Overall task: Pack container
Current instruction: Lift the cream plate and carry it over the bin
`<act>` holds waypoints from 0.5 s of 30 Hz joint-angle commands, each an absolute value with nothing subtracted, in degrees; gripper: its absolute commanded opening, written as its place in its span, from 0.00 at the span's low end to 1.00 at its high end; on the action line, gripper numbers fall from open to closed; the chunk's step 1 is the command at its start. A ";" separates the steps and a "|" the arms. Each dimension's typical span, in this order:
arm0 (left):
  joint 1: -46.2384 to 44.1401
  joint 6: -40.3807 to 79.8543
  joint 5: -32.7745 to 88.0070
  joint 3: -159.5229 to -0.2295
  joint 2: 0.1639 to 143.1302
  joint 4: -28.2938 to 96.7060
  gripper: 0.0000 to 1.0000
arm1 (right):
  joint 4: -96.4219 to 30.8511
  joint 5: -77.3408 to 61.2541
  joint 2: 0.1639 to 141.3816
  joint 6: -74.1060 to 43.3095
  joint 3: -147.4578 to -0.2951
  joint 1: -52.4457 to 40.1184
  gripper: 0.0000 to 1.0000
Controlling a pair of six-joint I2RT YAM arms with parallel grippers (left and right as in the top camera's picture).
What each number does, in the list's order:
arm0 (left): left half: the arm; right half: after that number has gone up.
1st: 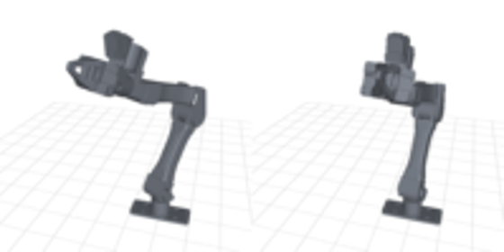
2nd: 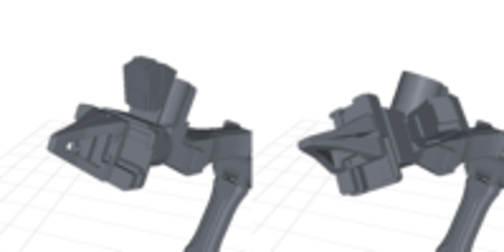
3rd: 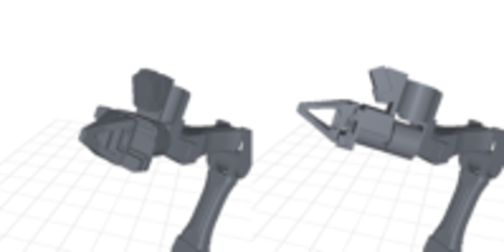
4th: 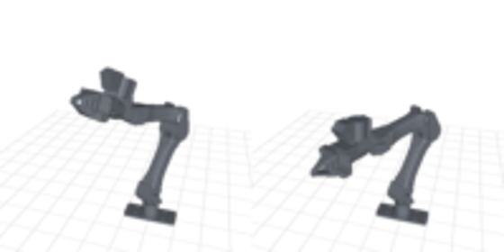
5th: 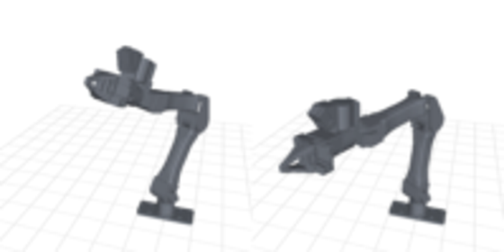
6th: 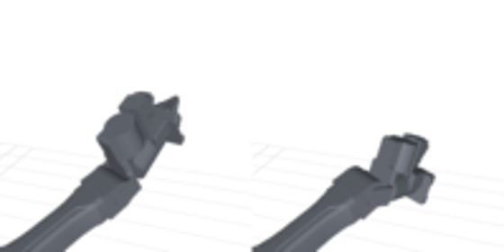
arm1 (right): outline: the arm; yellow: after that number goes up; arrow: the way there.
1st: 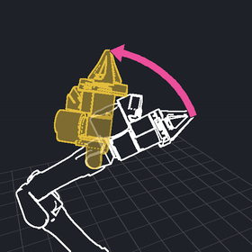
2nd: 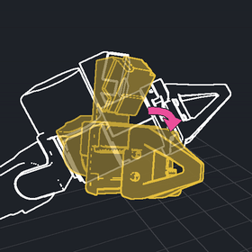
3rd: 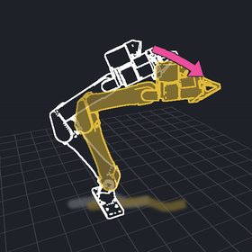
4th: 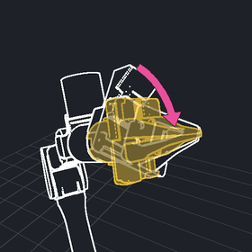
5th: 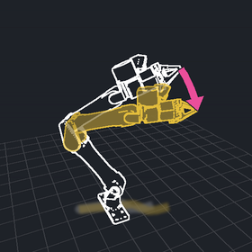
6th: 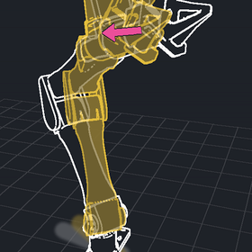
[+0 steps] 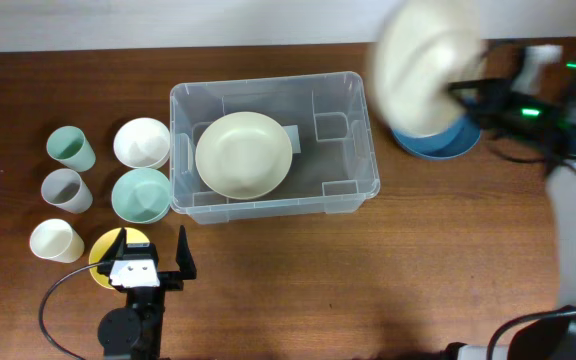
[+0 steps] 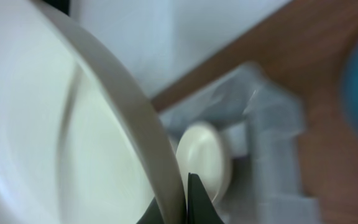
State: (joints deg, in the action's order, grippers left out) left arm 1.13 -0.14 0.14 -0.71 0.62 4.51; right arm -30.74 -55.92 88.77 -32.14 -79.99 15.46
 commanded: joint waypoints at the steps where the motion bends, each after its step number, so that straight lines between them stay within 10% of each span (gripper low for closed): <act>1: 0.89 0.25 0.16 -0.51 0.36 4.78 1.00 | -31.83 -45.67 89.67 -31.75 -80.03 3.99 0.04; 15: 0.89 0.25 0.16 -0.54 0.36 4.75 0.99 | -28.88 -16.29 97.25 -32.25 -80.05 -23.64 0.06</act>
